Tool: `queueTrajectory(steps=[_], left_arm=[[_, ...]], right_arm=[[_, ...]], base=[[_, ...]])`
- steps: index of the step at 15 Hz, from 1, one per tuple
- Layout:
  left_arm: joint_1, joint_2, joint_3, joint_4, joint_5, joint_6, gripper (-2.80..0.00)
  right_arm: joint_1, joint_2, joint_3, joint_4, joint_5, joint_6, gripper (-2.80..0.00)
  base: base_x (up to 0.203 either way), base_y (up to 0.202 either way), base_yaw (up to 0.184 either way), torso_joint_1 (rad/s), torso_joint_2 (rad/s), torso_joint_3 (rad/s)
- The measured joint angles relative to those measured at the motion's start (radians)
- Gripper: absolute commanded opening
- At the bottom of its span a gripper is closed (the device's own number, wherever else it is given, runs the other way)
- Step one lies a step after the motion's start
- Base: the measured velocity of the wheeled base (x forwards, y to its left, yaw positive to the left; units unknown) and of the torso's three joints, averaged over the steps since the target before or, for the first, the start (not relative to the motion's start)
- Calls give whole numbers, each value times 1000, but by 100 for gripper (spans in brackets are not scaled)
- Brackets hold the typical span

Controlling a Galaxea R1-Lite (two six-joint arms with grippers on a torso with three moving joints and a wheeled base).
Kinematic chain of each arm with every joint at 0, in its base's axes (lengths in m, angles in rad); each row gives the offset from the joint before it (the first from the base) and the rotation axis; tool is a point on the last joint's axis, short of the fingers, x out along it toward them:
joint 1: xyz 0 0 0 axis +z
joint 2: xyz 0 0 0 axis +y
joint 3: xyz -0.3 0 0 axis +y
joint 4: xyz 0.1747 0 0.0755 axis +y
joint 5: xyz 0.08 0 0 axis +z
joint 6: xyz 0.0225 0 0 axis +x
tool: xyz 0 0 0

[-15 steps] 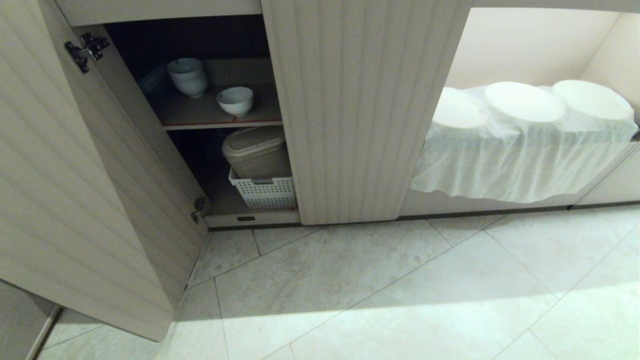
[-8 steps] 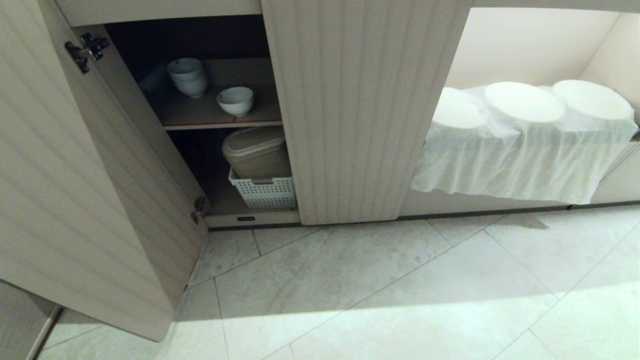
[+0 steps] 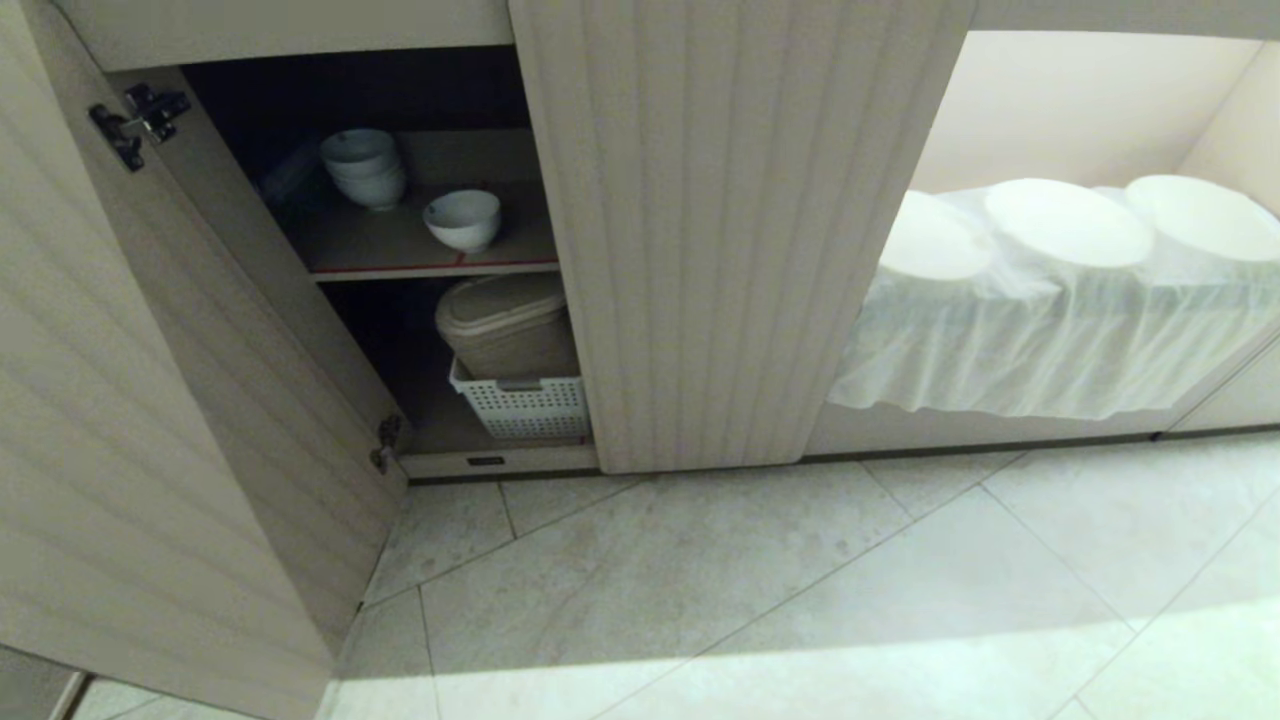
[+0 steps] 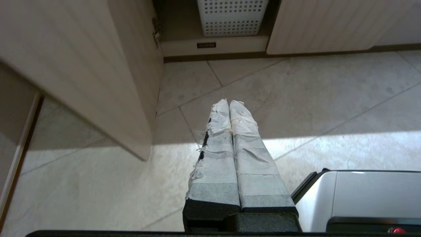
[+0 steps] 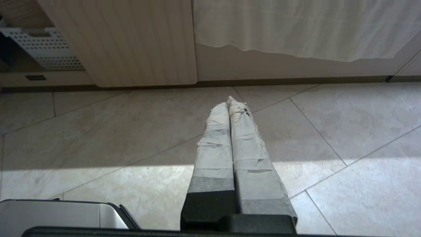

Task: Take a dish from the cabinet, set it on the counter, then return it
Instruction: Take the bowl from the cabinet

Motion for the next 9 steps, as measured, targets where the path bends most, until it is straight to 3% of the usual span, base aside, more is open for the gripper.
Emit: queueTrajectory(steps=[9], left_arm=[[0, 0, 0, 0, 1, 0, -280]], right_arm=[[0, 0, 0, 0, 1, 0, -280]], base=[[198, 0, 1, 3, 0, 1]])
